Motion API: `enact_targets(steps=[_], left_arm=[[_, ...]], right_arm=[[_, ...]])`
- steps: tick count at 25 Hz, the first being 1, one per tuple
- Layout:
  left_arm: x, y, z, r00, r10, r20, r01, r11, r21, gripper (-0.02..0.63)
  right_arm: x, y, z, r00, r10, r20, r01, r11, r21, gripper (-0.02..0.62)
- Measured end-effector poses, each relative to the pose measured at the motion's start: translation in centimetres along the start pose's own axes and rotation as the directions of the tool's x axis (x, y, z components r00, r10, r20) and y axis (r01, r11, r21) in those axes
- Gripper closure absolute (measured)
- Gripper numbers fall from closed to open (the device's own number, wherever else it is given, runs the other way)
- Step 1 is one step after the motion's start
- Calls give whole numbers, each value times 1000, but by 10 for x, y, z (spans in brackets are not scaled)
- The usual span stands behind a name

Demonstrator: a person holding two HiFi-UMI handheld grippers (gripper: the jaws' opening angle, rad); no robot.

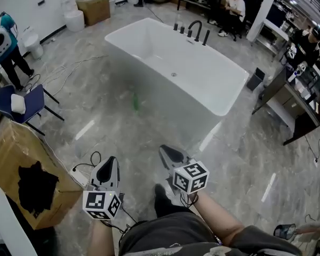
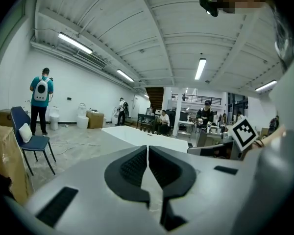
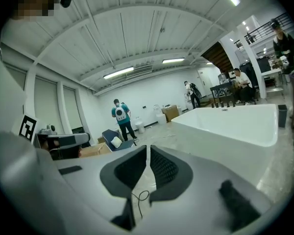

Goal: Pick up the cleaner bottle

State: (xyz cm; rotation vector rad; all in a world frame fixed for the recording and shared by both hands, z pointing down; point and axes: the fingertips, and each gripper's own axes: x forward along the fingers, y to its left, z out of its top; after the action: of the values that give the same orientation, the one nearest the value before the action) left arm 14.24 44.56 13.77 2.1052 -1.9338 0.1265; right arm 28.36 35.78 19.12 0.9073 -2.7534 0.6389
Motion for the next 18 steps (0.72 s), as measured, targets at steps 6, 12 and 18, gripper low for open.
enact_targets(steps=[6, 12, 18], left_arm=[[49, -4, 15, 1000, 7, 8, -7, 1000, 0, 583], [82, 1, 32, 998, 35, 52, -36, 999, 8, 581], [105, 22, 42, 997, 48, 61, -50, 998, 33, 581]], right_arm=[[27, -47, 20, 1000, 17, -15, -17, 1000, 11, 560], [50, -74, 25, 999, 27, -27, -27, 1000, 11, 560], [80, -85, 29, 999, 16, -38, -15, 999, 28, 560]])
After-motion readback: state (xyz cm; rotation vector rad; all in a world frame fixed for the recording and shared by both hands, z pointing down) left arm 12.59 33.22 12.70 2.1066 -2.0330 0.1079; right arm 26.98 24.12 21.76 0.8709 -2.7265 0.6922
